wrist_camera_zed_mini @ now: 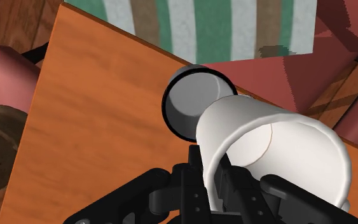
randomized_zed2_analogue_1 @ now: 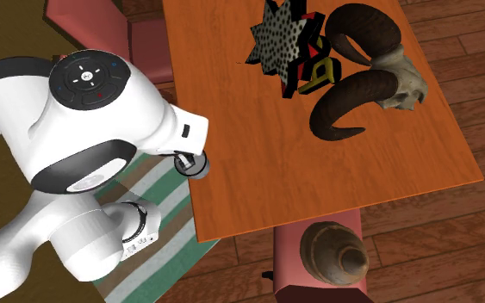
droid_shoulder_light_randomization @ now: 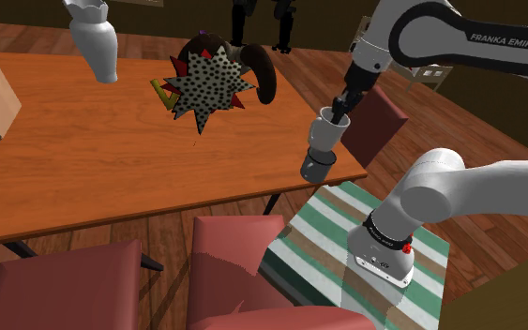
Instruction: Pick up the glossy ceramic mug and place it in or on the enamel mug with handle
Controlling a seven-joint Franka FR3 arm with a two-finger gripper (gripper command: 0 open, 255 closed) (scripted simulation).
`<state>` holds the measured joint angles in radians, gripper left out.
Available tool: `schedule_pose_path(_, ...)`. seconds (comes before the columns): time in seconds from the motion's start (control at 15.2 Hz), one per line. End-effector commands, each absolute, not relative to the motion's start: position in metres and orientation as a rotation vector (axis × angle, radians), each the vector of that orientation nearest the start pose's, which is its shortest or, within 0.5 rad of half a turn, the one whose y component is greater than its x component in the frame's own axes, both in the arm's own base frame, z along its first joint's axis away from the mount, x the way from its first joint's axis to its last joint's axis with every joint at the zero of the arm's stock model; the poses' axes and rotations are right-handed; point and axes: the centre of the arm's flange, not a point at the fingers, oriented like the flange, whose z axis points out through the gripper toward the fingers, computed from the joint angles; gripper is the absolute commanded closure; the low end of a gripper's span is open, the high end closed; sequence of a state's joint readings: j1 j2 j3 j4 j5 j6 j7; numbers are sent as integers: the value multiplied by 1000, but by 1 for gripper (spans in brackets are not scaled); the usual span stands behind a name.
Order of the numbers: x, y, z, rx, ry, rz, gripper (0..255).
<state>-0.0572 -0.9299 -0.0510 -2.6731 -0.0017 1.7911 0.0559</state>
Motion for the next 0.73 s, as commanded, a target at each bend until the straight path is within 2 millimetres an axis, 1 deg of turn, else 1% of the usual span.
schedule_pose_path(0.0, 280, -32, 489, -3094, 223, -75, 255)
schedule_pose_path(0.46, 280, -32, 452, -3094, 223, -75, 255)
schedule_pose_path(0.66, 280, -32, 452, -3094, 223, -75, 255)
